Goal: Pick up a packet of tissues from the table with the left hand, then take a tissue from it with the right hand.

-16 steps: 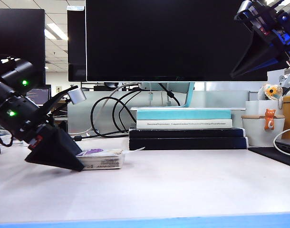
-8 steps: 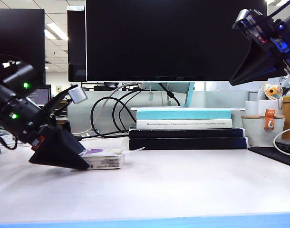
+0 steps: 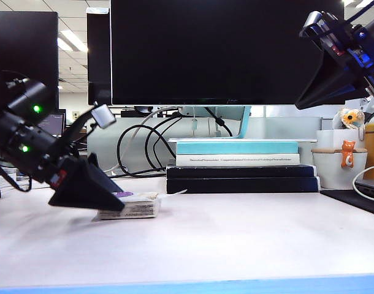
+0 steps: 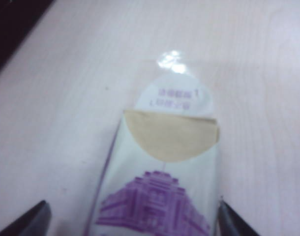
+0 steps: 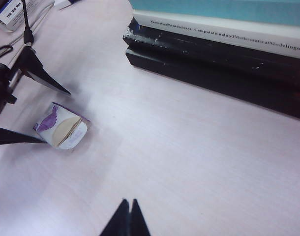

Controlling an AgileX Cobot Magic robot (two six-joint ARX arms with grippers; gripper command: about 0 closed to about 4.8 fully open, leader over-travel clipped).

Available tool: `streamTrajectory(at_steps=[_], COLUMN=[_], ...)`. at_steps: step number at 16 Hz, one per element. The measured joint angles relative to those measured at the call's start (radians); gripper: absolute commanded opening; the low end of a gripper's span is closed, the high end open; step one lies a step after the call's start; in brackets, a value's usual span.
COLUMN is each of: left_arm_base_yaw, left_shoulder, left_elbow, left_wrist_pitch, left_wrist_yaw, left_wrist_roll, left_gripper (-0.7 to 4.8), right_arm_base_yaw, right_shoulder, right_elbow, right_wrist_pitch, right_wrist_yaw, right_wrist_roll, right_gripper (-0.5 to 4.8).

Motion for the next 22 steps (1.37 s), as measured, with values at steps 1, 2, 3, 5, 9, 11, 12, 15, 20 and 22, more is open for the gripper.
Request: streamTrajectory(at_steps=[1, 2, 3, 5, 9, 11, 12, 15, 20, 22], left_arm_base_yaw=[-0.001, -0.003, -0.007, -0.014, -0.014, -0.013, -0.014, -0.014, -0.039, -0.043], left_shoulder=[0.012, 0.020, 0.023, 0.026, 0.026, 0.026, 0.026, 0.011, -0.116, -0.119], left_elbow=[0.000, 0.000, 0.000, 0.000, 0.000, 0.000, 0.000, 0.000, 0.001, 0.003], left_wrist_pitch=[-0.001, -0.003, -0.003, 0.004, 0.010, 0.011, 0.011, 0.008, 0.013, 0.004], left_wrist_yaw=[0.000, 0.000, 0.000, 0.002, 0.002, 0.002, 0.002, 0.002, 0.004, -0.057], left_wrist_roll=[-0.003, -0.004, -0.003, -0.003, -0.008, -0.023, -0.026, -0.048, -0.060, -0.063], left_gripper=[4.79, 4.79, 4.79, 3.93, 3.31, 3.31, 3.31, 3.31, 3.66, 4.79], right_arm_base_yaw=[0.000, 0.000, 0.000, 0.000, 0.000, 0.000, 0.000, 0.000, 0.000, 0.000], right_shoulder=[0.000, 0.000, 0.000, 0.000, 0.000, 0.000, 0.000, 0.000, 0.000, 0.000], right_elbow=[0.000, 0.000, 0.000, 0.000, 0.000, 0.000, 0.000, 0.000, 0.000, 0.000], right_wrist_pitch=[0.000, 0.000, 0.000, 0.000, 0.000, 0.000, -0.001, -0.003, -0.003, -0.003], right_wrist_yaw=[0.000, 0.000, 0.000, -0.001, -0.001, -0.001, -0.001, -0.010, -0.106, -0.131], right_wrist_roll=[0.000, 0.000, 0.000, 0.000, 0.000, 0.000, 0.000, 0.003, 0.019, 0.021], right_gripper=[-0.08, -0.08, -0.08, -0.08, -0.08, -0.08, -0.08, -0.08, -0.08, -0.08])
